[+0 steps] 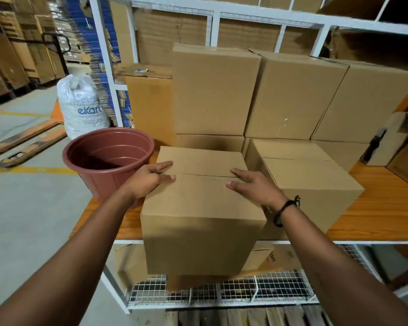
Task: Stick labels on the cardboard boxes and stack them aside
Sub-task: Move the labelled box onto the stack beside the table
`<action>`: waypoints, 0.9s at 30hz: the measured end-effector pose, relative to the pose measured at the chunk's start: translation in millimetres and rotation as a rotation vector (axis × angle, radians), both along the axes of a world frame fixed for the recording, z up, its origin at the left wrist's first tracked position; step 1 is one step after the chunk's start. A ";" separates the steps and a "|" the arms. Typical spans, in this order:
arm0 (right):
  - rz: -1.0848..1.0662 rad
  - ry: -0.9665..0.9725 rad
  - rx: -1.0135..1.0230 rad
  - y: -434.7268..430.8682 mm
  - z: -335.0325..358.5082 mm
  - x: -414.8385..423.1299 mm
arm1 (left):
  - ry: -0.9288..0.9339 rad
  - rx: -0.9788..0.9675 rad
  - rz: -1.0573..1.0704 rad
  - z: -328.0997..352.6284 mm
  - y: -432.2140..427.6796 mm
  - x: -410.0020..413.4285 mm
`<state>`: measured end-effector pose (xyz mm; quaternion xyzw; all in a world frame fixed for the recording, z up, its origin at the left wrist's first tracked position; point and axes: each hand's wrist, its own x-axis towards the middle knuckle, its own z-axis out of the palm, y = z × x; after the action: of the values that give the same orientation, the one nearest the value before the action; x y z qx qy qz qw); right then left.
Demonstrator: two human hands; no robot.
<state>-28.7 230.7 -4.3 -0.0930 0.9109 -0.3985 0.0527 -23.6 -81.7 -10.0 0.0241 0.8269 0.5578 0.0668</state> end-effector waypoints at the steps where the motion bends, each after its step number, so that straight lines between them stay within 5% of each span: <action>1: -0.005 -0.013 -0.016 -1.0 -5.1 0.0 | -0.017 -0.005 -0.006 -2.0 2.0 3.1; 17: -0.108 -0.092 -0.107 -24.1 -2.2 1.1 | -0.043 -0.099 -0.017 -2.1 -0.6 15.7; 27: -0.130 0.000 -0.111 11.3 -15.3 91.7 | 0.008 -0.069 -0.047 -14.3 26.0 82.6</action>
<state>63.0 242.1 -19.6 -0.0363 0.8916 -0.4509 0.0216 59.0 -55.7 -24.2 0.0434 0.8452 0.5270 0.0773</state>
